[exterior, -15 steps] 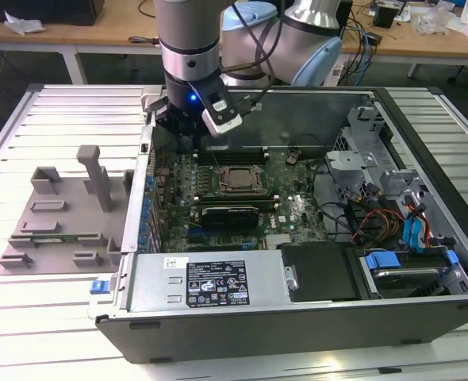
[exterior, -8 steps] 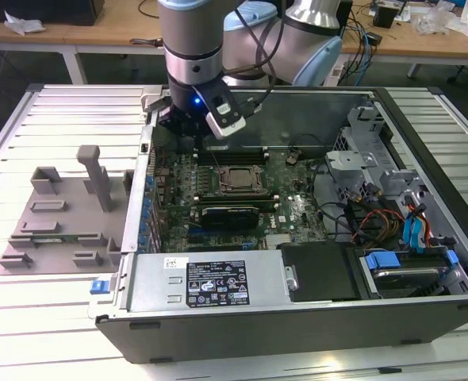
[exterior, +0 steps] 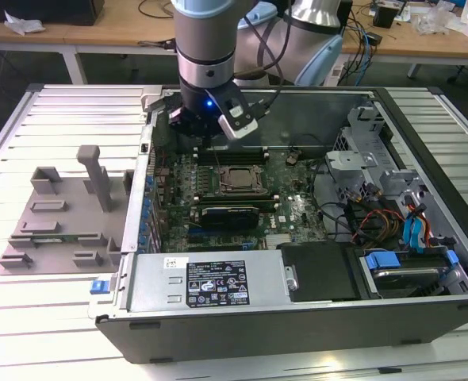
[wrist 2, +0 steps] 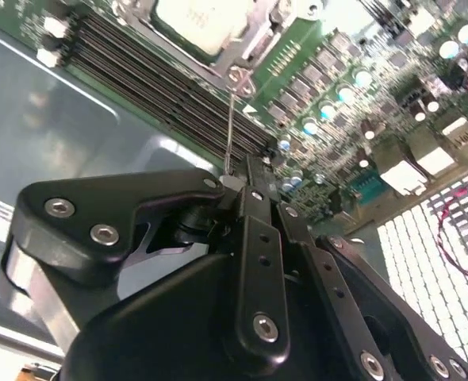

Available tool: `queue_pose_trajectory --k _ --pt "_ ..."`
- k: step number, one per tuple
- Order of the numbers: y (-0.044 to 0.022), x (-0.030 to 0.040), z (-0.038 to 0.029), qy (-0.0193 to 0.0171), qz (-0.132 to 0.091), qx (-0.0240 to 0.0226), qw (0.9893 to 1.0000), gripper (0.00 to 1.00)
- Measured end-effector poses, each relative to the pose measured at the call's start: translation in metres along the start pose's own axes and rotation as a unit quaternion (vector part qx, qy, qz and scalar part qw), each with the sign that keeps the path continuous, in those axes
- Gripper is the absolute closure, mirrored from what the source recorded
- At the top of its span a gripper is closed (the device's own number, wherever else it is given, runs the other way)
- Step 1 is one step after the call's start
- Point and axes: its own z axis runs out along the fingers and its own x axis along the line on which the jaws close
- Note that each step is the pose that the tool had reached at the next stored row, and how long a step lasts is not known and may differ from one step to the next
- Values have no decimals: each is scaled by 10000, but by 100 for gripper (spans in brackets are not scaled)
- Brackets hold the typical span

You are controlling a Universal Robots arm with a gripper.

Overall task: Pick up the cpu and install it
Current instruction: 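Install the first cpu locking lever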

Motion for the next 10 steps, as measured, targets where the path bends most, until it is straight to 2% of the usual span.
queue_pose_trajectory --k 3,5,6,7,10 --pt "-29 -109 14 1 11 -1 10000 89" --pt "-41 -143 19 2 16 1 10000 89" --pt "-56 -196 24 3 31 0 10000 89" --pt "-61 -219 26 4 46 0 10000 89" --pt "-62 -226 26 0 73 7 10000 89"
